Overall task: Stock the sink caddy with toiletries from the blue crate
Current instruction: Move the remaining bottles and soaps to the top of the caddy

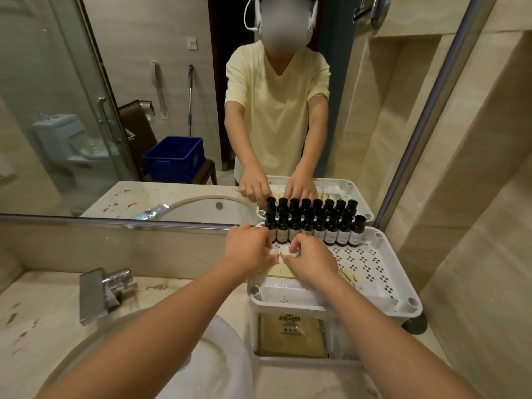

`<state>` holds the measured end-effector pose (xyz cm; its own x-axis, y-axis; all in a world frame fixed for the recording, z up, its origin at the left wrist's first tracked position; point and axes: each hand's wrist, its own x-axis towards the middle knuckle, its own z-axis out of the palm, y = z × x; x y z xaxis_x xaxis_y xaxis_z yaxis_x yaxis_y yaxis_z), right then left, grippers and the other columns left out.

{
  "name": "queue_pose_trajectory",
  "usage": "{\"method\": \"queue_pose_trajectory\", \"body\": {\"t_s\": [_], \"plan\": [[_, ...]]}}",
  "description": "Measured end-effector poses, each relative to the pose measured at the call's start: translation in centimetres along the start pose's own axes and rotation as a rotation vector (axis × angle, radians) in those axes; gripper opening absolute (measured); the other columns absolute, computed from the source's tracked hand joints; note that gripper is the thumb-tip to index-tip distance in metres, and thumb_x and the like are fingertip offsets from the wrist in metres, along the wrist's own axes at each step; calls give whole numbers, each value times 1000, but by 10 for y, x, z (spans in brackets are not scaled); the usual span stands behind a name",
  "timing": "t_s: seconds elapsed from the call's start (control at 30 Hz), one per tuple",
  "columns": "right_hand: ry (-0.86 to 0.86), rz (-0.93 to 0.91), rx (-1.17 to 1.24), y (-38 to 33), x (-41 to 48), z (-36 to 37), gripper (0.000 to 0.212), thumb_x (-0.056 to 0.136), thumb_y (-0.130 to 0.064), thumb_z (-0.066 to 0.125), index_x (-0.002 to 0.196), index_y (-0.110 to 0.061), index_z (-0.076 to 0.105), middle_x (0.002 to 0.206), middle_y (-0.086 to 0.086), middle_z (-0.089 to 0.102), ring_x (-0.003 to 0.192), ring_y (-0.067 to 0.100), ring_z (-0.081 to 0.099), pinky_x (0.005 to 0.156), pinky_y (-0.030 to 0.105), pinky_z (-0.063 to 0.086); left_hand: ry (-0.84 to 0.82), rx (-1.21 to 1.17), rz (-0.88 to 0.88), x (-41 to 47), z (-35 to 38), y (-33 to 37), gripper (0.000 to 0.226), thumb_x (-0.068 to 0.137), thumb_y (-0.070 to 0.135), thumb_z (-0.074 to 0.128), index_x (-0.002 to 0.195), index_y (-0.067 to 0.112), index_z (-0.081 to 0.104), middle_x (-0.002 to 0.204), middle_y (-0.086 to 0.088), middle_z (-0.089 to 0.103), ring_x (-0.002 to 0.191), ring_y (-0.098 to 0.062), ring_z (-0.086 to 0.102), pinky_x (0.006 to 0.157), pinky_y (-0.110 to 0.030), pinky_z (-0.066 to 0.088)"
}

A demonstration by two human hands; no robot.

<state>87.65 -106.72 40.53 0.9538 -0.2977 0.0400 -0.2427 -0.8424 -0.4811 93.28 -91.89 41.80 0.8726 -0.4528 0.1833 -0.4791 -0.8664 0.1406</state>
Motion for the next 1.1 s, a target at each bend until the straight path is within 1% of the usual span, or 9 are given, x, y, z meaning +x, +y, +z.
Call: {"method": "queue_pose_trajectory", "body": {"t_s": [0.2,0.33,0.37,0.47,0.6,0.7,0.8,0.97,1.1], "plan": [[9,-20,3,2,-3,0,11,89,-37,66,97,-32,63,119,-10,58,103,12,57,78,31,51,15,37,8,-3,0,2,27,79,58,66,91,35,65,97,13,65,97,-12,50,83,-31,35],[43,-51,39,0,-11,-7,17,90,-33,61,107,-33,63,128,-12,53,93,10,57,66,27,46,51,31,17,-8,-2,2,33,84,58,61,109,36,65,109,10,62,104,-14,51,88,-32,35],[50,-63,47,-1,-14,-9,20,89,-32,60,109,-34,62,127,-13,53,95,10,57,67,28,47,69,11,22,-10,-4,1,35,86,57,59,113,35,64,111,10,62,105,-14,51,90,-32,36],[53,-142,23,-6,-20,-17,29,89,-32,59,118,-33,60,126,-12,55,114,12,51,85,33,49,124,-99,23,-21,-13,0,34,89,51,59,117,33,62,114,11,61,108,-13,52,92,-32,40],[1,-289,-100,-22,-28,-27,38,90,-34,57,128,-31,54,131,-9,54,122,15,46,92,34,46,192,-185,-4,-44,-29,-11,37,89,45,62,122,28,59,118,8,58,111,-12,52,93,-31,44],[-32,-370,-153,-43,-33,-30,43,90,-35,57,132,-29,51,132,-5,53,121,18,47,93,37,46,182,-195,-66,-68,-40,-30,44,88,43,65,128,26,55,126,7,54,116,-11,50,94,-29,46],[-62,-427,-162,-70,-40,-24,50,89,-33,58,137,-28,47,136,-3,51,123,20,48,93,37,43,170,-174,-143,-98,-51,-54,49,87,44,65,131,27,52,131,8,51,118,-10,50,93,-27,46],[-133,-553,-190,-123,-62,-1,58,85,-35,60,140,-27,44,141,1,47,129,22,44,101,38,42,131,-61,-303,-155,-66,-93,58,86,48,65,136,25,47,132,5,51,120,-15,50,91,-33,46],[-181,-680,-225,-169,-91,23,59,86,-36,61,141,-26,45,140,1,49,129,22,44,103,37,41,95,10,-437,-207,-80,-123,60,85,51,64,136,25,46,130,2,50,120,-18,49,90,-35,45]]}}
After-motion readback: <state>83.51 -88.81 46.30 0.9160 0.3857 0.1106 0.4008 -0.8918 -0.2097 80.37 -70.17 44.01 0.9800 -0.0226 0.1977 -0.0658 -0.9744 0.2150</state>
